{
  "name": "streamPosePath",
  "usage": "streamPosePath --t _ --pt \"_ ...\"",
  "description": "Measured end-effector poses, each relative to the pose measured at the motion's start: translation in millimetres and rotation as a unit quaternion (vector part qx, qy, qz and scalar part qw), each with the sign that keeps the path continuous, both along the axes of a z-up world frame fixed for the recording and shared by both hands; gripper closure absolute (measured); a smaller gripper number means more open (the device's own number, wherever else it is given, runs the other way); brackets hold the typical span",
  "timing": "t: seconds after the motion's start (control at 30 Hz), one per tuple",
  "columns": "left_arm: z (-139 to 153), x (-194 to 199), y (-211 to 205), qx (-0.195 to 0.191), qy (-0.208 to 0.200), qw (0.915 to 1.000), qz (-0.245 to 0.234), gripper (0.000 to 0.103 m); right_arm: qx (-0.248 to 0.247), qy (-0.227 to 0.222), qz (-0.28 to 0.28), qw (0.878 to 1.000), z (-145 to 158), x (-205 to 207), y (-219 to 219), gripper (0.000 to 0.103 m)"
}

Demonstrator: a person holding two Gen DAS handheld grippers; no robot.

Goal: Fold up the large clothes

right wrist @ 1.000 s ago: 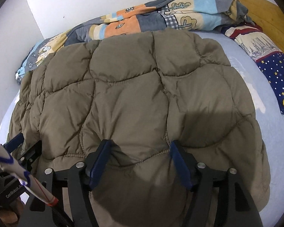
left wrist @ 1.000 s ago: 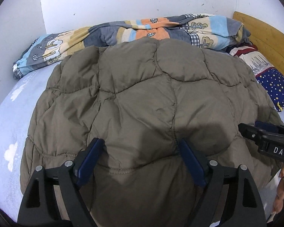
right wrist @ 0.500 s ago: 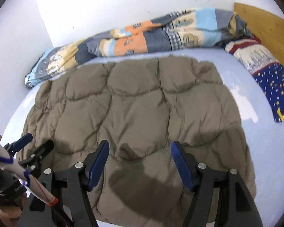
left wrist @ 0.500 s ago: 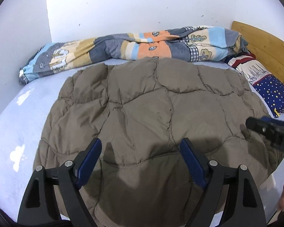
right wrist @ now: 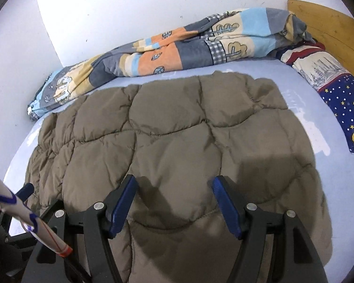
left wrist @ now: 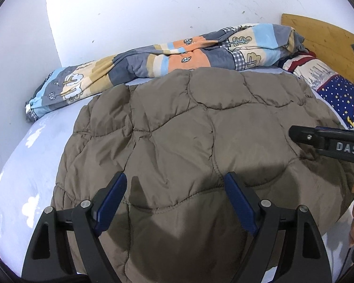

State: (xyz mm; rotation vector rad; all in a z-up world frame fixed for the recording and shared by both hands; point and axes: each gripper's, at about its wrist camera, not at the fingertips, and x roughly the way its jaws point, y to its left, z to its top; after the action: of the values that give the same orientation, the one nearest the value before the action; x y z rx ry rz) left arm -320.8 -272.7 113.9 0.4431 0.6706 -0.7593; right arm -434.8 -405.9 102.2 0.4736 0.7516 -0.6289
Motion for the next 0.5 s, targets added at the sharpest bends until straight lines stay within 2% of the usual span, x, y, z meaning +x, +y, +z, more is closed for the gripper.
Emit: streamPosePath --t 0.5 --pt "-2.7 -0.7 -0.8 0.005 -0.001 1.0000 -0.002 0.019 -0.008 0.020 0.003 1.000 -9.6 8.9 -2.3 0.027"
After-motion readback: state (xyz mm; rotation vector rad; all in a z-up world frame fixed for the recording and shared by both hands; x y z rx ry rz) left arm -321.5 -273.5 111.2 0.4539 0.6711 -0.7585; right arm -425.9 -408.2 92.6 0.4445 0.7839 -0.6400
